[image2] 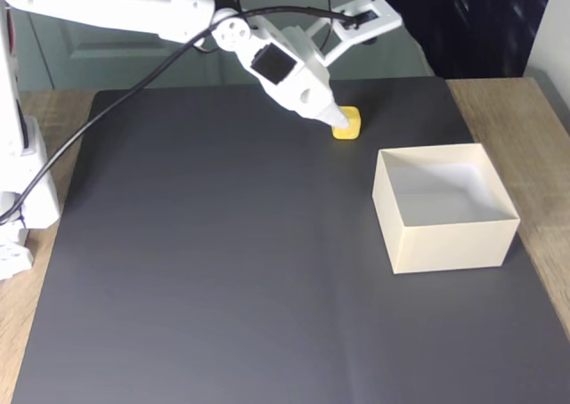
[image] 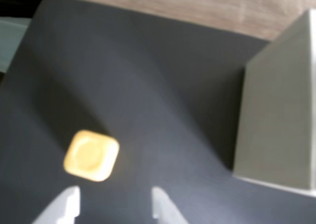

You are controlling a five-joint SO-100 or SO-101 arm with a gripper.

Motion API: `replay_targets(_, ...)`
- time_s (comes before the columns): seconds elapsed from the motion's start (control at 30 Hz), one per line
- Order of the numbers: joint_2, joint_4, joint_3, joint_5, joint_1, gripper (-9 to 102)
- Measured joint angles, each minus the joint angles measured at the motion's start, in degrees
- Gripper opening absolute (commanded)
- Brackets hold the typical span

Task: Grasp a cube block and put it in the white box.

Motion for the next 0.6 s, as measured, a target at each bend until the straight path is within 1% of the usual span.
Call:
replay_targets(0.17,-3.9,0.0,-5.4,-0.2,-0.1,29)
replay_targets(0.3,-5.4,0.0,-8.1,-0.8,-0.4,29)
replay_targets(0.6,-9.0,0.2,-9.0,-1.1,-1.2,28)
